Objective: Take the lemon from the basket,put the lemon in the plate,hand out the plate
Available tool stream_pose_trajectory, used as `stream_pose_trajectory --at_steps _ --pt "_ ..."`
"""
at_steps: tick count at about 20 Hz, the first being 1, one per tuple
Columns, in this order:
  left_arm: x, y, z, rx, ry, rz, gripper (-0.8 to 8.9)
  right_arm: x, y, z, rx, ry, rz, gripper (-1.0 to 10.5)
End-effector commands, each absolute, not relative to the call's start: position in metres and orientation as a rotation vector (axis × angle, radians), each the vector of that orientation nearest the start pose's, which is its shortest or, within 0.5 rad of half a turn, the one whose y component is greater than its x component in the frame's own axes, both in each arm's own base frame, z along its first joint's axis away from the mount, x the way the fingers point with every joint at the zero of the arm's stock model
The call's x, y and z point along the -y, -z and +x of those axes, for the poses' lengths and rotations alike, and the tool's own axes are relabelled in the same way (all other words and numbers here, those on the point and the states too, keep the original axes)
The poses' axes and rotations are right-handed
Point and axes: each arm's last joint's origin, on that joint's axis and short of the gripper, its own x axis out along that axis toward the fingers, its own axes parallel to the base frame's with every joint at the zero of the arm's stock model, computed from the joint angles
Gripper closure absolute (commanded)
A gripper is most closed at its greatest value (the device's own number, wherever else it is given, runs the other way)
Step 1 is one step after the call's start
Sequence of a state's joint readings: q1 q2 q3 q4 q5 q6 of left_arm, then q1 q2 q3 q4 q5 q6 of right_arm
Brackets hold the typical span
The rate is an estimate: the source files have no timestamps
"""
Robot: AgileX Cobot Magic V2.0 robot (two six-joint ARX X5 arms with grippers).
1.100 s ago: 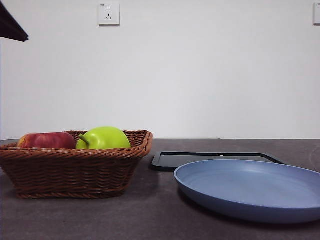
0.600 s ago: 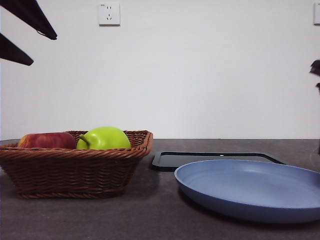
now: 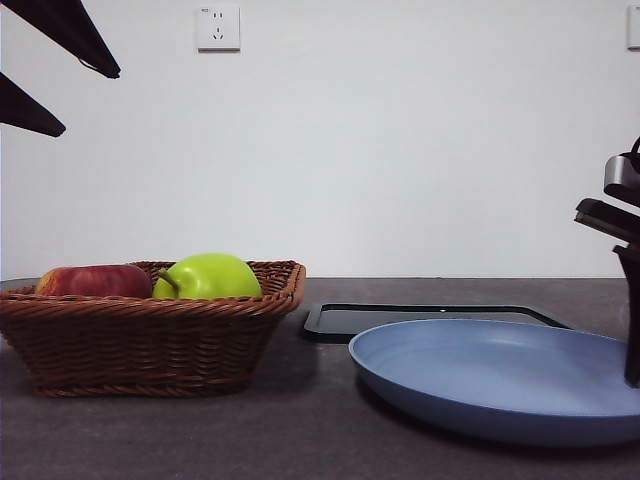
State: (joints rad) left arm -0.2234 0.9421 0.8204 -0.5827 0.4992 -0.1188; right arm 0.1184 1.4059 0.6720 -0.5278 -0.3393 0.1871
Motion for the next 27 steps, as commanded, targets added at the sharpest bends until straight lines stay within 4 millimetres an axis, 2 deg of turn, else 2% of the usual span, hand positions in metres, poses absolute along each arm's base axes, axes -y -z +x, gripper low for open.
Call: stream_pose_trajectory --at_steps 1,5,10,14,18,23,27 --pt "0.056 -0.291 0.180 -0.734 0.659 -0.191 4.23 -0.038 -0.154 0.229 -1.293 -0.274 0.301 9.4" --pt "0.056 -0.291 0.180 -0.762 0.642 -0.268 4.22 -0.037 -0.158 0.226 -1.293 -0.277 0.304 9.4" --pt "0.060 -0.291 0.185 -0.777 0.613 -0.321 4.22 -0.035 -0.181 0.212 -1.234 -0.289 0.300 9.4" --pt "0.072 -0.287 0.215 -0.847 0.512 -0.276 4.22 -0.034 -0.204 0.197 -1.144 -0.306 0.293 9.4" --pt "0.093 -0.272 0.259 -0.961 0.443 -0.224 4.22 -0.032 -0.220 0.184 -1.072 -0.319 0.287 9.4" --pt "0.122 -0.246 0.308 -1.052 0.386 -0.158 4.22 -0.031 -0.228 0.173 -1.050 -0.324 0.285 9.4" --pt "0.135 -0.220 0.334 -1.116 0.320 -0.129 4.22 -0.031 -0.229 0.172 -1.047 -0.324 0.284 9.4"
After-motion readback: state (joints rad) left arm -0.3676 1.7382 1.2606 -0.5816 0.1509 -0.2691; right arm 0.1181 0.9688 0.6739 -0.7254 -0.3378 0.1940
